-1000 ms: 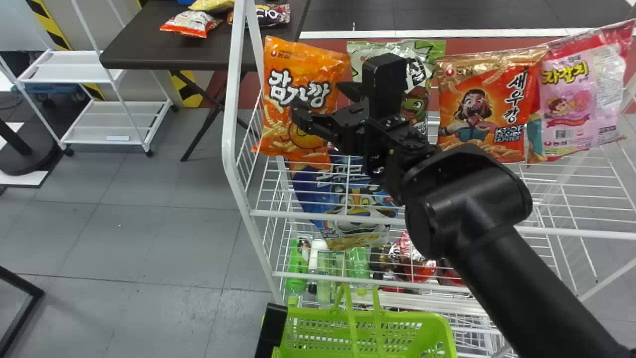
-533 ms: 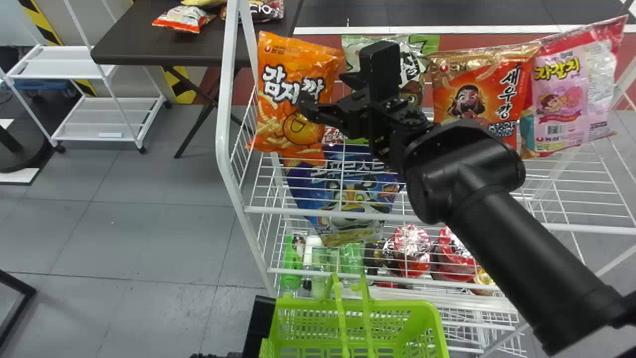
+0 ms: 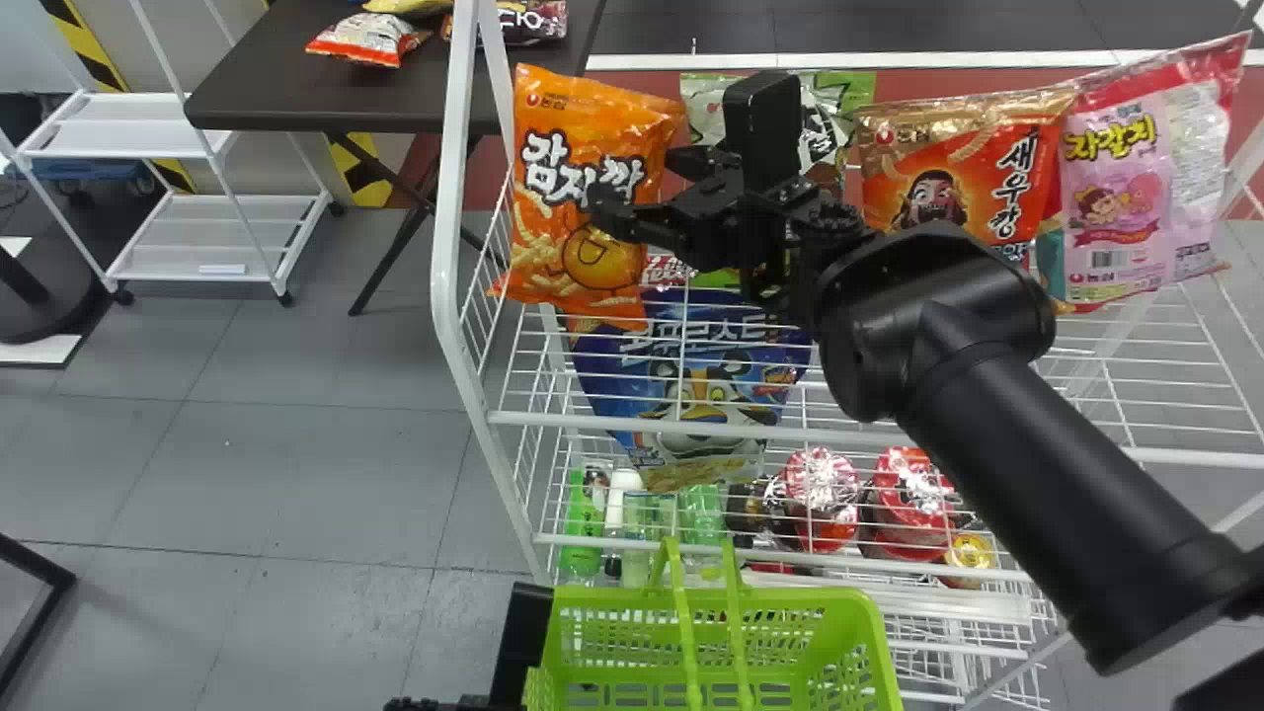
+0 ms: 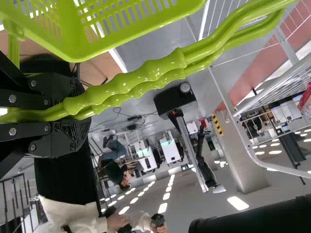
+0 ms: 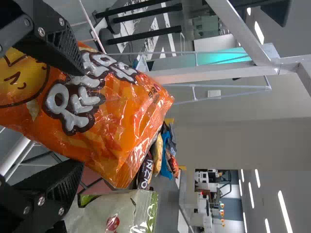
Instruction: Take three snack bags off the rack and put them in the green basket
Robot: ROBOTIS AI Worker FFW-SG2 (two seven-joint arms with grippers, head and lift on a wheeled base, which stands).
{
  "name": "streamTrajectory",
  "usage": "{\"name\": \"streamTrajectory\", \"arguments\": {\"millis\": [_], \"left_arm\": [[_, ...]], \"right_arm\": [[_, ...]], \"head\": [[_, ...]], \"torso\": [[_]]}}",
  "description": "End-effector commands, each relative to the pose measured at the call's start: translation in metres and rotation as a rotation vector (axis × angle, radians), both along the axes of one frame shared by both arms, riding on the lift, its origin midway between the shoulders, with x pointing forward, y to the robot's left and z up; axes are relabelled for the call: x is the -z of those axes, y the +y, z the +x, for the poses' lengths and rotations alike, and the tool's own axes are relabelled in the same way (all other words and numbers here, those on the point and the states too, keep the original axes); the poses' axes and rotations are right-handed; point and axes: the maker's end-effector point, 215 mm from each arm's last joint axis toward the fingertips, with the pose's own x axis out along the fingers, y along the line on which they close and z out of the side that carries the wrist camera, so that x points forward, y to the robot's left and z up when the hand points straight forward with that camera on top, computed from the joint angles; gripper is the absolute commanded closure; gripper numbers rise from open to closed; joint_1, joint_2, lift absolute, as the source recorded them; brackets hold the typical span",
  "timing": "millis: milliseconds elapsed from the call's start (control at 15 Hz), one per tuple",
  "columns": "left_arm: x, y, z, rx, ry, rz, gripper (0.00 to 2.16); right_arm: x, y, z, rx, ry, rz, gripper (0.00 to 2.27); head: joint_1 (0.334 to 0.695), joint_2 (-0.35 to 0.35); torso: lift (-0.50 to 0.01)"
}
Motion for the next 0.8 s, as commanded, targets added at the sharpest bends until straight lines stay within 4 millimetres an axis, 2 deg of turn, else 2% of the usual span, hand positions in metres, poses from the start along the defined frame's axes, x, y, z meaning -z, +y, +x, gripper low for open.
{"name": "streamTrajectory", "arguments": {"millis": [0, 67, 133, 200, 267, 467, 600, 733], "left_arm": [[0.001, 0.0, 0.0, 0.0, 0.001, 0.0, 1.77], [0.001, 0.0, 0.0, 0.0, 0.001, 0.0, 1.77], [0.0, 0.0, 0.001, -0.002, -0.003, -0.001, 1.77], [0.001, 0.001, 0.001, -0.002, -0.003, 0.001, 1.77], [0.001, 0.001, 0.001, -0.001, -0.003, 0.002, 1.77], [0.001, 0.003, 0.001, -0.001, -0.008, 0.003, 1.77], [0.001, 0.005, 0.004, -0.007, -0.013, 0.007, 1.77], [0.0, 0.006, 0.003, -0.008, -0.013, 0.008, 1.77]], "right_arm": [[0.0, -0.002, 0.006, -0.013, 0.008, -0.019, 0.72], [0.002, -0.002, 0.006, -0.021, 0.016, -0.025, 1.22], [0.005, -0.003, 0.006, -0.019, 0.025, -0.027, 1.93], [0.01, -0.004, 0.005, -0.018, 0.039, -0.036, 2.18], [0.016, -0.003, 0.0, -0.022, 0.049, -0.039, 2.2], [0.012, 0.017, -0.027, -0.055, 0.049, -0.018, 2.24], [0.015, 0.03, -0.056, -0.074, 0.049, -0.048, 2.24], [0.007, 0.029, -0.083, -0.052, 0.002, -0.086, 2.24]], "head": [[0.695, 0.078], [0.695, 0.074], [0.695, 0.074], [0.695, 0.073], [0.695, 0.072], [0.695, 0.079], [0.695, 0.093], [0.695, 0.121]], "torso": [[-0.026], [-0.026], [-0.026], [-0.026], [-0.026], [-0.026], [-0.026], [-0.026]]}}
